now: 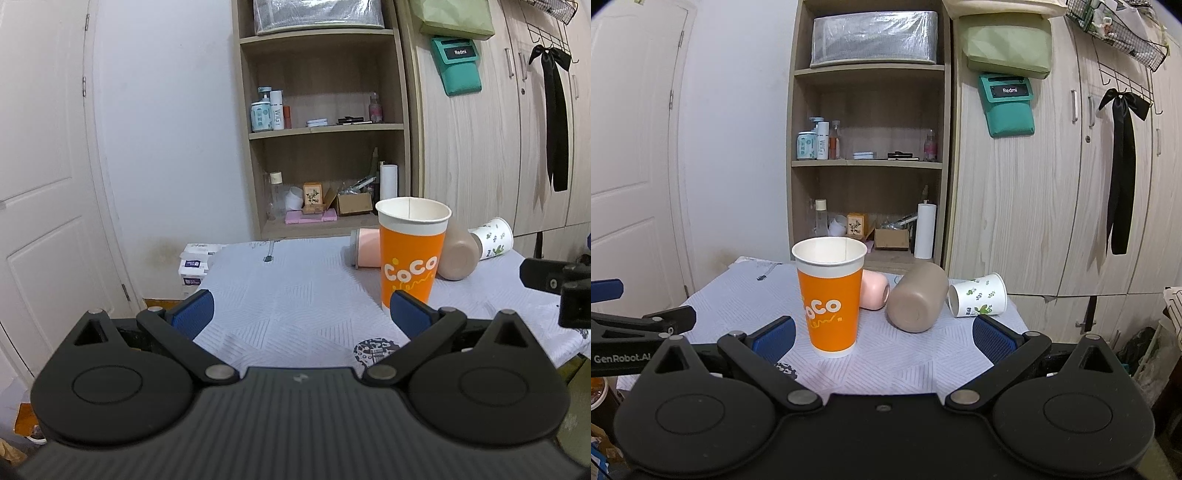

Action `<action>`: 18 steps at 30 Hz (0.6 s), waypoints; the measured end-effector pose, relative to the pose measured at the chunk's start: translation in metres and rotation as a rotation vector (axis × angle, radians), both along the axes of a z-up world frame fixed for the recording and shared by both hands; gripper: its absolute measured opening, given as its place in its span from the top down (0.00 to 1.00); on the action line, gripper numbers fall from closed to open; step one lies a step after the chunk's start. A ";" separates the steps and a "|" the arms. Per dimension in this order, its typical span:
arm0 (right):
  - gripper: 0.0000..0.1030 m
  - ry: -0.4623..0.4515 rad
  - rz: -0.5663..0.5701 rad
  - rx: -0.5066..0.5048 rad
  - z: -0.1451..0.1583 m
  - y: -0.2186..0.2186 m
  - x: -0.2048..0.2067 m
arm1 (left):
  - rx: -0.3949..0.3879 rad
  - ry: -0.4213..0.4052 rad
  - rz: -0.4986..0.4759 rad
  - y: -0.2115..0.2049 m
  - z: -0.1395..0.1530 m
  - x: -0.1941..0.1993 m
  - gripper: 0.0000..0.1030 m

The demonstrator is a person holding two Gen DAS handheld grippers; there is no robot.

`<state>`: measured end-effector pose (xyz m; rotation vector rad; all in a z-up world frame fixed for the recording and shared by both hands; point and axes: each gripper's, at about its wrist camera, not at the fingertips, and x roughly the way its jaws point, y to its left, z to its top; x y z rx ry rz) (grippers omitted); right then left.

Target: Flip cup upright

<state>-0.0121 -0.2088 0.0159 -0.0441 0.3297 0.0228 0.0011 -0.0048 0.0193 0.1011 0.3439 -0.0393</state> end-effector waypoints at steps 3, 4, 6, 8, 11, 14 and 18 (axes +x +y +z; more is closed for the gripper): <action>0.00 0.005 0.000 0.001 -0.001 -0.001 0.001 | 0.013 0.006 0.017 -0.002 0.000 0.002 0.00; 0.00 0.007 -0.001 0.001 -0.001 -0.001 0.002 | 0.021 0.007 0.022 -0.003 -0.001 0.003 0.00; 0.00 0.009 -0.001 0.000 -0.001 -0.001 0.002 | 0.025 0.002 0.021 -0.003 -0.002 0.001 0.00; 0.00 0.011 -0.002 -0.002 -0.001 -0.001 0.003 | 0.018 -0.002 0.020 -0.002 -0.002 0.001 0.00; 0.00 0.012 -0.002 -0.003 -0.002 0.000 0.002 | 0.006 -0.021 0.016 0.000 -0.002 -0.002 0.00; 0.00 0.016 -0.003 -0.004 -0.003 -0.001 0.002 | 0.010 -0.047 0.015 0.000 -0.001 -0.006 0.00; 0.00 0.021 -0.005 -0.004 -0.003 -0.001 0.003 | 0.017 -0.059 0.021 -0.001 0.001 -0.008 0.00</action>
